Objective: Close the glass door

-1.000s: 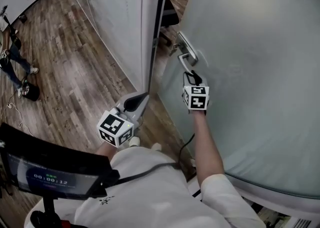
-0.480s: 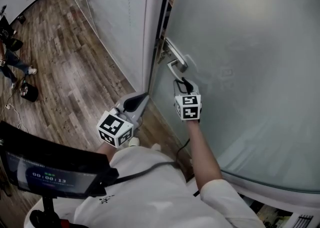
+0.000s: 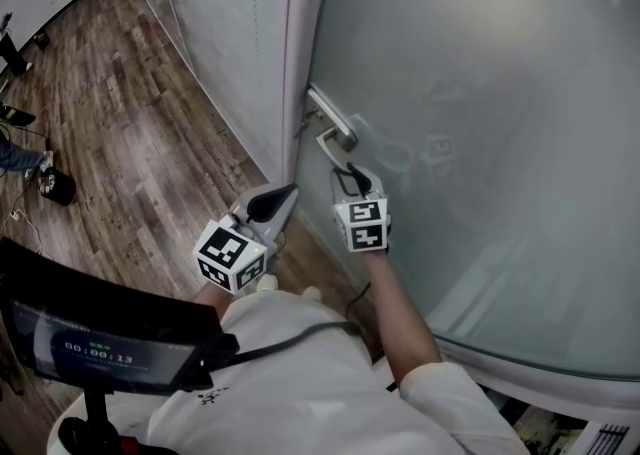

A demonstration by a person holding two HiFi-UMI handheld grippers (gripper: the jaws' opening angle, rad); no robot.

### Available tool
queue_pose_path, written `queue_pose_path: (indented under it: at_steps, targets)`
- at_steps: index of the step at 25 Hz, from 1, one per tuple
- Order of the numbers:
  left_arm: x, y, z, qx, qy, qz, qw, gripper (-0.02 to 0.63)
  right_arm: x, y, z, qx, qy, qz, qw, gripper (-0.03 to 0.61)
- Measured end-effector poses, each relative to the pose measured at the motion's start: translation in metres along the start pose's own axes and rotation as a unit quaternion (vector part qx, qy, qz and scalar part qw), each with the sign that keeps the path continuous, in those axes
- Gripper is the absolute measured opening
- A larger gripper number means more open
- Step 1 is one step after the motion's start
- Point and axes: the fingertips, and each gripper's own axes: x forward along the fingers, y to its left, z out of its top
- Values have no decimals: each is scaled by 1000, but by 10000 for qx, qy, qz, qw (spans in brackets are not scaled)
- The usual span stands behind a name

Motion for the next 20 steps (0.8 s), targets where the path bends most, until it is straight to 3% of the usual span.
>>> queue_pose_path:
  at_steps: [11,20]
  targets:
    - [9,-4,8,44,-49,-97,9999,0,-7,5,5,-33,79,-16,10000,130]
    - [19,-11,16,165,-75,-312,9994,0,-25,4,6,-265,228,-268,9990,143]
